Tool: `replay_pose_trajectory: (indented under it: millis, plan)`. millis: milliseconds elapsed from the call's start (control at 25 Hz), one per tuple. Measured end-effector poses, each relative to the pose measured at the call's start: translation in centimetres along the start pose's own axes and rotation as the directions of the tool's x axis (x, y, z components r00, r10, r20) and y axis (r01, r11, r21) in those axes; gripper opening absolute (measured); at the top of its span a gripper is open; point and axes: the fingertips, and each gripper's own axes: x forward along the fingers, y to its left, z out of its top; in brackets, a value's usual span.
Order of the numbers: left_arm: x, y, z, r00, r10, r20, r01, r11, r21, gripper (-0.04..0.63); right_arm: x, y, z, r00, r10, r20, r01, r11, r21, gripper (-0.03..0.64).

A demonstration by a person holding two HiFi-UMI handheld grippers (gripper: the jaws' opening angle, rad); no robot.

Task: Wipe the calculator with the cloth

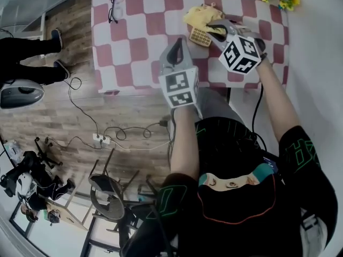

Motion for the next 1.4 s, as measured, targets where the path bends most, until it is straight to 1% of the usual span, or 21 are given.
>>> replay_pose_trajectory:
  millis: [120, 560, 720, 800, 960, 1040, 1080, 1160, 1240, 1400]
  plan:
    - [-0.5, 0.0, -0.4, 1.000, 0.012, 0.004, -0.012, 1.000, -0.012, 0.009, -0.2, 1.0, 0.3, 1.000, 0.006, 0.007, -0.006, 1.000, -0.008, 0.064]
    - [-1.9, -0.2, -0.2, 0.998, 0.045, 0.038, -0.045, 0.999, -0.013, 0.011, -1.0, 5.0, 1.9, 0.998, 0.048, 0.048, -0.047, 0.999, -0.024, 0.064]
    - [-2.5, -0.2, 0.1, 0.997, 0.061, 0.046, -0.061, 0.998, -0.008, 0.011, -1.2, 7.1, 2.7, 0.993, 0.099, 0.065, -0.096, 0.994, -0.048, 0.064]
    - [-2.9, -0.2, 0.4, 0.996, 0.072, 0.053, -0.072, 0.997, 0.001, 0.009, -1.3, 7.9, 3.0, 0.989, 0.127, 0.077, -0.124, 0.991, -0.039, 0.064]
    - [-3.7, 0.3, 0.9, 0.992, 0.093, 0.081, -0.094, 0.996, 0.004, 0.009, -2.0, 8.5, 3.6, 0.979, 0.155, 0.135, -0.162, 0.986, 0.043, 0.064]
    - [-4.2, 1.0, 1.7, 0.989, 0.114, 0.091, -0.115, 0.993, 0.006, 0.009, -2.5, 8.0, 4.2, 0.973, 0.144, 0.181, -0.165, 0.981, 0.106, 0.064]
    - [-4.5, 1.2, 2.1, 0.987, 0.126, 0.098, -0.127, 0.992, 0.006, 0.011, -2.9, 7.5, 4.5, 0.969, 0.127, 0.212, -0.162, 0.975, 0.154, 0.064]
    - [-5.0, 1.5, 2.8, 0.983, 0.141, 0.116, -0.142, 0.990, 0.001, 0.009, -4.2, 6.3, 5.1, 0.958, 0.072, 0.277, -0.151, 0.949, 0.276, 0.064]
    - [-5.4, 1.4, 3.4, 0.980, 0.145, 0.133, -0.146, 0.989, -0.002, 0.009, -5.7, 4.8, 5.5, 0.946, 0.002, 0.325, -0.134, 0.914, 0.382, 0.064]
    - [-5.8, 0.7, 5.0, 0.976, 0.139, 0.165, -0.145, 0.989, 0.019, 0.011, -8.1, 1.5, 5.4, 0.917, -0.137, 0.375, -0.081, 0.856, 0.511, 0.064]
